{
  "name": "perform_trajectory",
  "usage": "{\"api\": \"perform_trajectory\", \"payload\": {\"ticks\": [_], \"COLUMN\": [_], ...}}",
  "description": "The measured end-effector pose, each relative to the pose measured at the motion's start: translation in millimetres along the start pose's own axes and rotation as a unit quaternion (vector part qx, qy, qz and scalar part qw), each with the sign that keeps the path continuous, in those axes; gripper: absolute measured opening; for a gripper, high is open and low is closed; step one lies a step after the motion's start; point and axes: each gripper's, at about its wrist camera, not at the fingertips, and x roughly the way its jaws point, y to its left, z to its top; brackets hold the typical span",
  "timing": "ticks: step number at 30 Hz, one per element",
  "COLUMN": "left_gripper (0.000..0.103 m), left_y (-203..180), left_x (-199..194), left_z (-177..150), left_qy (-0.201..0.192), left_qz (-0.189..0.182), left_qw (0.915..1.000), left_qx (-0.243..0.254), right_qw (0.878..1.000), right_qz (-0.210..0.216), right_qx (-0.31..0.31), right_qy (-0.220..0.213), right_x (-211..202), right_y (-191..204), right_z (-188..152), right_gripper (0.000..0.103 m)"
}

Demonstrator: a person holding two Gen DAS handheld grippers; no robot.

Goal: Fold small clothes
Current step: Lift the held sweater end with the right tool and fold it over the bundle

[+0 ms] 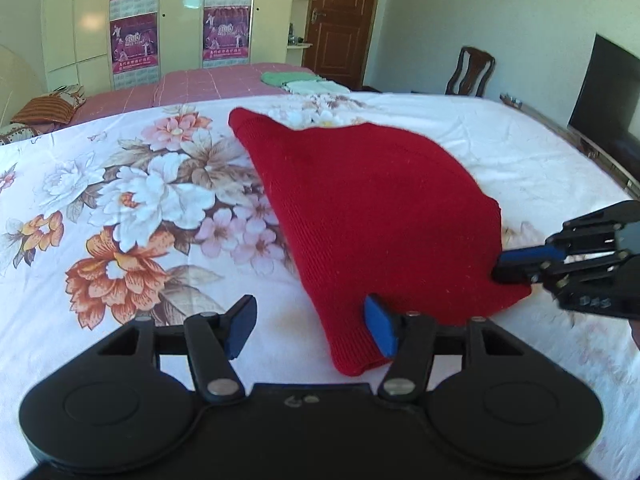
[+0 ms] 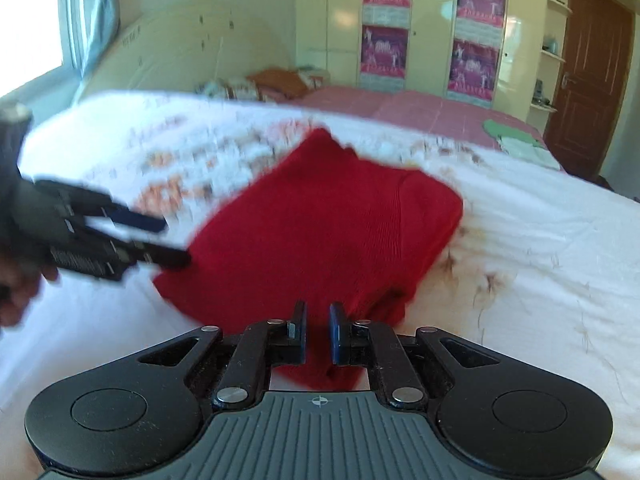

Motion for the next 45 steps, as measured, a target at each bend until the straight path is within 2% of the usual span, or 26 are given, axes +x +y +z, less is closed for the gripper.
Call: {"api": "perform_trajectory", "payload": {"ticks": [1, 3, 5, 6, 7, 8, 11, 14, 18, 20, 26, 30, 31, 32, 33, 34, 36, 38, 39, 40, 41, 42, 43, 44, 45], "left_gripper": [0.061, 0.062, 0.063, 0.064, 0.071, 0.076, 0.073, 0.073, 0.067, 0.065, 0.065, 0.065, 0.065, 0.065, 0.065, 0.065, 0.065, 0.065, 0.065, 0.065, 0.065, 0.065, 0.065, 0.065, 0.065], "left_y": [-3.1, -5.7, -6.0, -5.1, -3.6, -1.6, 5.4, 14.4, 33.5, 41.6, 74.7, 101.1, 104.3, 105.5, 104.9, 104.0, 105.2, 109.4, 110.8, 110.5, 109.9, 109.2, 108.8, 108.1, 106.9], "left_x": [3.6, 5.5, -0.1, -6.6, -13.9, -18.4, -11.4, 8.8, 49.0, 65.7, 96.2, 105.9, 110.0, 114.1, 117.8, 120.3, 121.1, 122.8, 125.3, 127.5, 128.7, 128.8, 127.7, 126.2, 124.3], "left_z": [-2.6, -4.7, 0.5, 4.6, 9.1, 15.2, 44.5, 78.9, 113.6, 122.8, 127.5, 123.4, 123.4, 122.7, 122.3, 121.8, 120.4, 118.4, 117.8, 117.5, 117.1, 117.0, 117.0, 117.2, 117.8], "left_qy": [0.007, 0.004, 0.002, -0.013, -0.034, -0.051, -0.073, -0.095, -0.088, -0.078, -0.079, -0.077, -0.07, -0.061, -0.055, -0.052, -0.06, -0.063, -0.06, -0.057, -0.055, -0.055, -0.059, -0.063, -0.069], "left_qz": [0.008, 0.017, 0.019, 0.019, 0.018, 0.015, 0.015, 0.006, -0.009, -0.005, 0.024, 0.008, -0.001, -0.004, 0.0, 0.006, 0.004, -0.007, -0.01, -0.009, -0.008, -0.008, -0.008, -0.011, -0.012], "left_qw": [0.9999, 0.9997, 0.9997, 0.9996, 0.9992, 0.9985, 0.9971, 0.9954, 0.9958, 0.9963, 0.9922, 0.9855, 0.9852, 0.9858, 0.9873, 0.9885, 0.9877, 0.9843, 0.9836, 0.9838, 0.9844, 0.9848, 0.9847, 0.9843, 0.9839], "left_qx": [0.011, 0.019, 0.018, 0.014, 0.012, 0.011, 0.016, 0.009, -0.025, -0.035, -0.094, -0.151, -0.157, -0.156, -0.149, -0.142, -0.144, -0.165, -0.17, -0.17, -0.167, -0.164, -0.164, -0.165, -0.165], "right_qw": [1.0, 1.0, 0.999, 0.998, 0.998, 0.997, 0.99, 0.985, 0.983, 0.984, 0.99, 0.993, 0.994, 0.995, 0.996, 0.996, 0.998, 0.999, 0.999, 1.0, 1.0, 1.0, 1.0, 1.0, 1.0], "right_qz": [-0.019, -0.017, -0.009, -0.006, -0.005, -0.006, -0.005, -0.023, -0.036, -0.027, -0.017, -0.008, -0.006, -0.008, -0.011, -0.006, 0.0, -0.011, -0.014, -0.018, -0.018, -0.014, -0.015, -0.017, -0.017], "right_qx": [-0.001, 0.023, 0.05, 0.053, 0.062, 0.078, 0.131, 0.159, 0.165, 0.162, 0.132, 0.104, 0.094, 0.084, 0.073, 0.062, 0.045, 0.025, 0.018, 0.01, 0.004, 0.001, -0.002, -0.003, 0.003], "right_qy": [0.025, 0.01, 0.014, 0.015, 0.011, -0.007, -0.047, -0.069, -0.074, -0.068, -0.05, -0.051, -0.047, -0.044, -0.051, -0.059, -0.047, -0.037, -0.027, -0.015, -0.005, 0.001, 0.001, -0.001, -0.004], "right_x": [12.8, 17.7, 16.6, 13.9, 10.4, 1.8, -14.0, -6.9, 26.1, 44.2, 86.7, 105.3, 110.3, 115.2, 118.1, 119.7, 126.4, 134.8, 139.9, 146.2, 150.5, 153.5, 153.4, 152.3, 150.1], "right_y": [-0.9, -9.0, -15.2, -16.8, -19.0, -23.2, -46.4, -70.5, -91.8, -100.5, -111.6, -110.6, -109.8, -108.3, -106.9, -105.8, -103.6, -99.4, -98.1, -96.5, -95.6, -95.4, -95.2, -96.1, -98.0], "right_z": [-7.4, -18.2, -14.9, -12.7, -9.8, -6.3, 5.5, 31.0, 69.1, 84.1, 114.0, 123.6, 125.0, 126.0, 125.5, 124.1, 123.4, 123.9, 124.3, 124.2, 123.5, 122.4, 120.9, 119.5, 118.3], "right_gripper": [0.009, 0.009, 0.009, 0.009, 0.01, 0.01, 0.01, 0.01, 0.01, 0.01, 0.01, 0.01, 0.015, 0.045, 0.062, 0.069, 0.069, 0.06, 0.058, 0.056, 0.049, 0.048, 0.041, 0.025, 0.021]}}
